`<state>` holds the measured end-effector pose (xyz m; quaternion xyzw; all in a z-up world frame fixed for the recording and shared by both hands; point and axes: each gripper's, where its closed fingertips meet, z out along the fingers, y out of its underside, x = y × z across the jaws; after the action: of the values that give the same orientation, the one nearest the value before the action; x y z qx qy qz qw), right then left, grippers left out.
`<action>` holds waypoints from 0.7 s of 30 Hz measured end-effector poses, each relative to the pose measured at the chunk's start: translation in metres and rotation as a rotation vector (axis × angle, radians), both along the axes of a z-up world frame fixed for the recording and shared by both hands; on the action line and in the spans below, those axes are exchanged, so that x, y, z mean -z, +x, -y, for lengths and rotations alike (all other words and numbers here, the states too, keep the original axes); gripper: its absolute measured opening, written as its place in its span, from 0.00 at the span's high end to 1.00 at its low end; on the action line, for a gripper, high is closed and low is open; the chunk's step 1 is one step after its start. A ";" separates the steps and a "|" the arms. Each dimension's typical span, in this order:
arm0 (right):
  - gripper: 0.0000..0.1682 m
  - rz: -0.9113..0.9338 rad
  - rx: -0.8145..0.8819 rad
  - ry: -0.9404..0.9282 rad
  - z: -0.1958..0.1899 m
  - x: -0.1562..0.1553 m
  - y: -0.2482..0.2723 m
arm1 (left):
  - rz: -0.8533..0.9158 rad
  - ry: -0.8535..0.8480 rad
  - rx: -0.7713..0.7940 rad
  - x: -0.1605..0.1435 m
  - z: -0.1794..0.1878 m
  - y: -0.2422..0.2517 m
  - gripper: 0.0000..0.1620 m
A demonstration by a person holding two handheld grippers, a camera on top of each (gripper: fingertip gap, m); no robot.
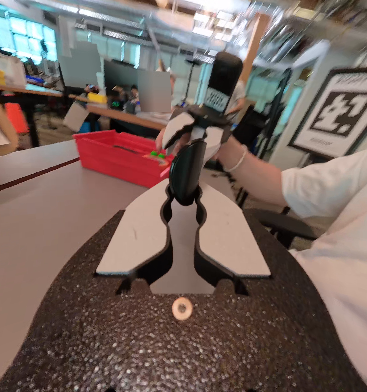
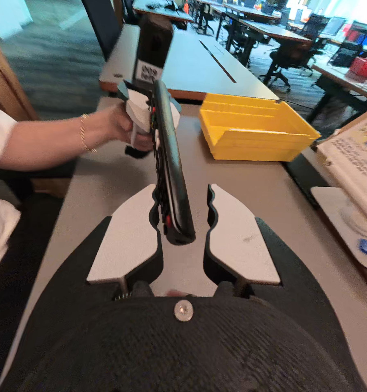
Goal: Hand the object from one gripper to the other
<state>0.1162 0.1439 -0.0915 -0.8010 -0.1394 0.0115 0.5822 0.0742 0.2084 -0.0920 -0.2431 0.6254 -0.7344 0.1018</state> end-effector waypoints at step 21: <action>0.87 -0.004 -0.070 0.085 -0.051 -0.018 -0.020 | 0.156 0.064 -0.236 -0.032 -0.002 0.000 0.71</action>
<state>0.0965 0.1949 -0.0738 -0.7702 -0.1664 0.0277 0.6151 0.0740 0.2109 -0.0598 -0.2537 0.6058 -0.7136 0.2436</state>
